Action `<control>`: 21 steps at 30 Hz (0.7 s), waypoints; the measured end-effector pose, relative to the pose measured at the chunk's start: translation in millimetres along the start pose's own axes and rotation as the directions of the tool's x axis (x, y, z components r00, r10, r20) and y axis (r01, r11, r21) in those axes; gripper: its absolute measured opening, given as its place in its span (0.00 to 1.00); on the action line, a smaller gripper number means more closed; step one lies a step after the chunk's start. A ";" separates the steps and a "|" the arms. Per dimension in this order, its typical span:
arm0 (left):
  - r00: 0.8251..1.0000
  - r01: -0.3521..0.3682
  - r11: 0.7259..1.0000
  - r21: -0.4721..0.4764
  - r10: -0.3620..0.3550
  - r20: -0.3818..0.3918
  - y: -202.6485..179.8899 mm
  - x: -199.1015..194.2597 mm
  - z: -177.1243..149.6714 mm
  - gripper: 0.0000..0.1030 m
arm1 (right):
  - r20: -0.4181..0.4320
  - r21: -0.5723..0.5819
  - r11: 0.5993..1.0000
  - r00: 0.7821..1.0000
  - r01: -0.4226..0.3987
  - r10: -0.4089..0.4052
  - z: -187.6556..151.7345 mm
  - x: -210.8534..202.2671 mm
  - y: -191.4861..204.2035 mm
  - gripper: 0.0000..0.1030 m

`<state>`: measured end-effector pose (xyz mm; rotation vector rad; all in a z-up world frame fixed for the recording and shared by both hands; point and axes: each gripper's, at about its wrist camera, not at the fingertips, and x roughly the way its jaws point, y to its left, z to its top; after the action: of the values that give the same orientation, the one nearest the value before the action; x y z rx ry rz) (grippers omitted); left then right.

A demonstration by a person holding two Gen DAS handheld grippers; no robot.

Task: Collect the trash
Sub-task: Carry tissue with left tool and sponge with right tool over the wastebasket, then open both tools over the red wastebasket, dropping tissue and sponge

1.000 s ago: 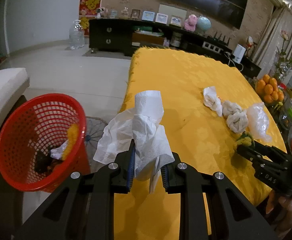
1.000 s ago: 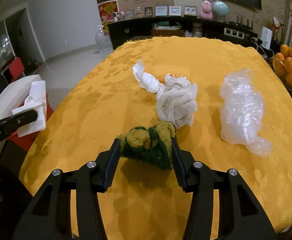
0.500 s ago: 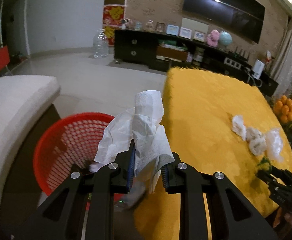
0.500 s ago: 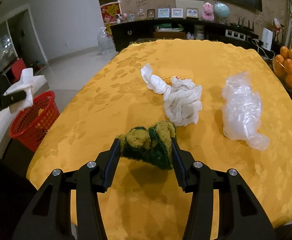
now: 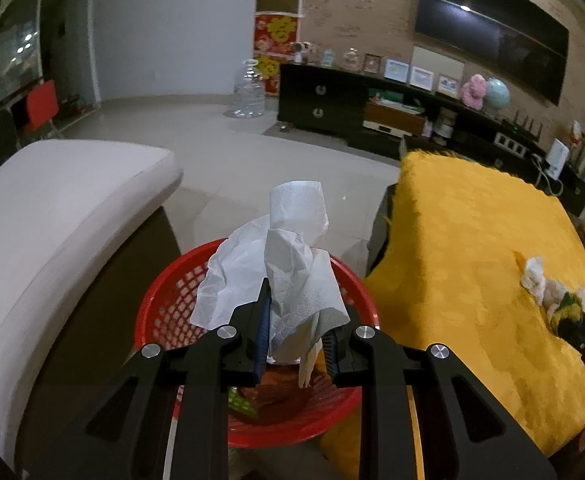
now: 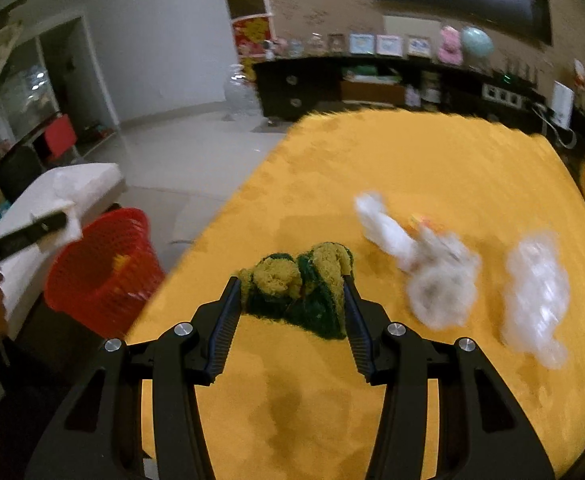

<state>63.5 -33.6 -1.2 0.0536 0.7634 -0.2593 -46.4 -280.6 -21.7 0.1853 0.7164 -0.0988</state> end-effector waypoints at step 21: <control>0.996 -0.027 0.994 -0.102 0.019 -0.083 41.9 15.1 -0.7 0.20 | -0.167 -0.022 0.944 0.932 -0.330 0.322 70.3 92.7 129.9 0.47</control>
<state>84.1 3.8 -14.0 -0.0247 0.8561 -0.1965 88.3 -170.1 -13.5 0.2649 0.8397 0.2548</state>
